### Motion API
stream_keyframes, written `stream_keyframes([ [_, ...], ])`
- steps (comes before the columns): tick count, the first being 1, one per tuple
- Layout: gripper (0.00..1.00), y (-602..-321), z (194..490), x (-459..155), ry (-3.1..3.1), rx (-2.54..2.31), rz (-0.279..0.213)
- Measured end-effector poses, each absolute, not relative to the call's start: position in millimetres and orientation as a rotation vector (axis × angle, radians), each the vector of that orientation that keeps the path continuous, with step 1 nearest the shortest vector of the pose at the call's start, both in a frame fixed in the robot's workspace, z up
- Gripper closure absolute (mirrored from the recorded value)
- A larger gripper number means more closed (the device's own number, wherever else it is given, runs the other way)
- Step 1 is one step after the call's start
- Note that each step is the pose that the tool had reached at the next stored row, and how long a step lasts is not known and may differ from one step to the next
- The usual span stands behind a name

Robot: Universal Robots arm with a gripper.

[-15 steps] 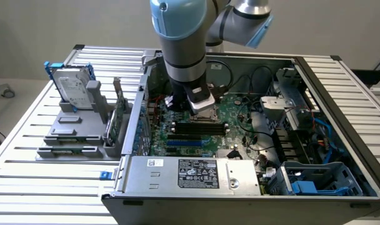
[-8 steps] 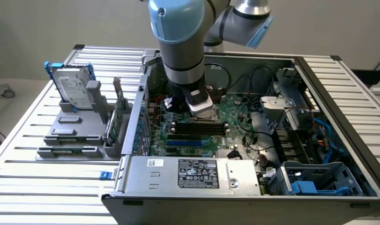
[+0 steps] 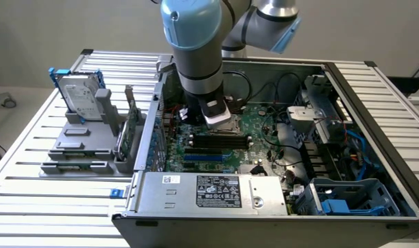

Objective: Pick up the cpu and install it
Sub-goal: 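Install the first cpu locking lever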

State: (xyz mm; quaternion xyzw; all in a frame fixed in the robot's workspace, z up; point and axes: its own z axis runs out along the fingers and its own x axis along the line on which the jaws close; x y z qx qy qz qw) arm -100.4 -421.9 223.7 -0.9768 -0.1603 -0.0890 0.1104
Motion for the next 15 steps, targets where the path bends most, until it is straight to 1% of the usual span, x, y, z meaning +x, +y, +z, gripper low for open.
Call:
stream_keyframes([
  [15, 0.89, -421, 212, -104, -0.417, -2.875, -0.262],
])
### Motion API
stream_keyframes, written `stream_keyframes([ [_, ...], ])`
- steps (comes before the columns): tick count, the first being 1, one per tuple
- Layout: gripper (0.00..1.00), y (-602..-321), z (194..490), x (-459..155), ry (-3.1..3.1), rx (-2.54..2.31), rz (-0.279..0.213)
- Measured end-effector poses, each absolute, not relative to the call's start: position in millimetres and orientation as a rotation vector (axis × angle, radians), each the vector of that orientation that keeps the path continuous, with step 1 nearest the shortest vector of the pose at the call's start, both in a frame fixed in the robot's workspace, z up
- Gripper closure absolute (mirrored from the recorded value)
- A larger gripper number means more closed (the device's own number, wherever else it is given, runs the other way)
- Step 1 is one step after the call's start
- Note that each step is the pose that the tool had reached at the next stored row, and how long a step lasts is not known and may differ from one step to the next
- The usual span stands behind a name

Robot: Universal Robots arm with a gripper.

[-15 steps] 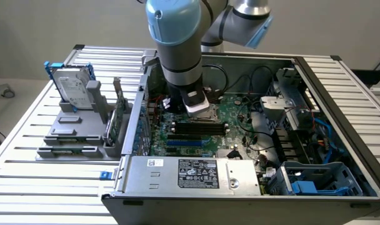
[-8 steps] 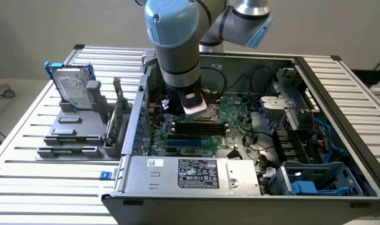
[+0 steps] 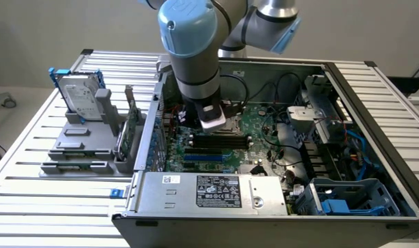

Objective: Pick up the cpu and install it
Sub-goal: 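Install the first cpu locking lever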

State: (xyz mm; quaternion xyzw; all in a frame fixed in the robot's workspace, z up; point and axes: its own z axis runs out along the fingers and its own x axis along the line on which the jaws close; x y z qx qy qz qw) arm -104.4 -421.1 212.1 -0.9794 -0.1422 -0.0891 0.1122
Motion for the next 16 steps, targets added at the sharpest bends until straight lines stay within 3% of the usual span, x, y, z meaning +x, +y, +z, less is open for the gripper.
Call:
stream_keyframes([
  [16, 0.89, -417.8, 203.4, -106.3, -0.396, -2.863, -0.254],
])
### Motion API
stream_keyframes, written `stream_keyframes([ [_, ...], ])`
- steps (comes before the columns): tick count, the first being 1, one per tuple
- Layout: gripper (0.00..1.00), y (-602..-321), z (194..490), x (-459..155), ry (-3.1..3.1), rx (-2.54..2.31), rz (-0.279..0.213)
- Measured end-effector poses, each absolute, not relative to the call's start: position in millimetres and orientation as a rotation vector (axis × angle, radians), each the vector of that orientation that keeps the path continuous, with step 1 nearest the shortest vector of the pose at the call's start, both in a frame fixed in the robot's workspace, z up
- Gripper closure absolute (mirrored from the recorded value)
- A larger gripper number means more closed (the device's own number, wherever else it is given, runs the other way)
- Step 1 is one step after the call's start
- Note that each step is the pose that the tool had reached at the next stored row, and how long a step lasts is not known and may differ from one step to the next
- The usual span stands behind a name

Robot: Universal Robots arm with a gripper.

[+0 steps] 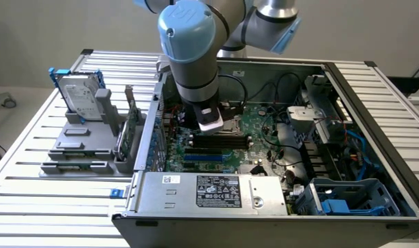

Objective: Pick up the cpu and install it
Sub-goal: 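Install the first cpu locking lever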

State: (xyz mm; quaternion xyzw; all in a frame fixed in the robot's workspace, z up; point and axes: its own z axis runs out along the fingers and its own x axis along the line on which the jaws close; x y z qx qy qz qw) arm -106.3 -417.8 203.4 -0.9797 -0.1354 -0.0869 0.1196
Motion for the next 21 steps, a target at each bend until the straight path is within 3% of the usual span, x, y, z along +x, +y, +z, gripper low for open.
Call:
stream_keyframes([
  [21, 0.89, -408.1, 195.3, -106.3, -0.396, -2.870, -0.246],
])
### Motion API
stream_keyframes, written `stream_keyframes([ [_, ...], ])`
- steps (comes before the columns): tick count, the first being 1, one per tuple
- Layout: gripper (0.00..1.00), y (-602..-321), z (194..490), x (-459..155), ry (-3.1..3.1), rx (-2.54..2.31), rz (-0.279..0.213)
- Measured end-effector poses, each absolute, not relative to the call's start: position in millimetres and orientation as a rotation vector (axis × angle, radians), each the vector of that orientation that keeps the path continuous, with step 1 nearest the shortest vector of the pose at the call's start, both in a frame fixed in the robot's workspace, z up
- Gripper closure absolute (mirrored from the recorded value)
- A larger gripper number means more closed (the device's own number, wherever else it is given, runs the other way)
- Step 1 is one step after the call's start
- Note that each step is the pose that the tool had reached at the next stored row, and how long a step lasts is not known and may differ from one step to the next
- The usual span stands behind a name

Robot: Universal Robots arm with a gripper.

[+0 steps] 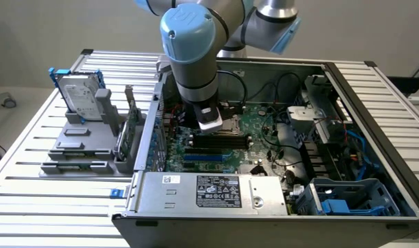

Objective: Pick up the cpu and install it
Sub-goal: 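Install the first cpu locking lever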

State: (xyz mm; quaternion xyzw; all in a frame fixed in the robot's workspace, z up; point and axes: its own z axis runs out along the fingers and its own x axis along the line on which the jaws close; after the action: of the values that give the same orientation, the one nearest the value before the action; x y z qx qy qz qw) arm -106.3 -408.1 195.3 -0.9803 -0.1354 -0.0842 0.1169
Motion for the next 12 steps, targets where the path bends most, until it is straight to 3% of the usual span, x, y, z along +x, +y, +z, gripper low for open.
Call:
stream_keyframes([
  [12, 0.89, -406.0, 191.5, -106.4, -0.400, -2.886, -0.243],
])
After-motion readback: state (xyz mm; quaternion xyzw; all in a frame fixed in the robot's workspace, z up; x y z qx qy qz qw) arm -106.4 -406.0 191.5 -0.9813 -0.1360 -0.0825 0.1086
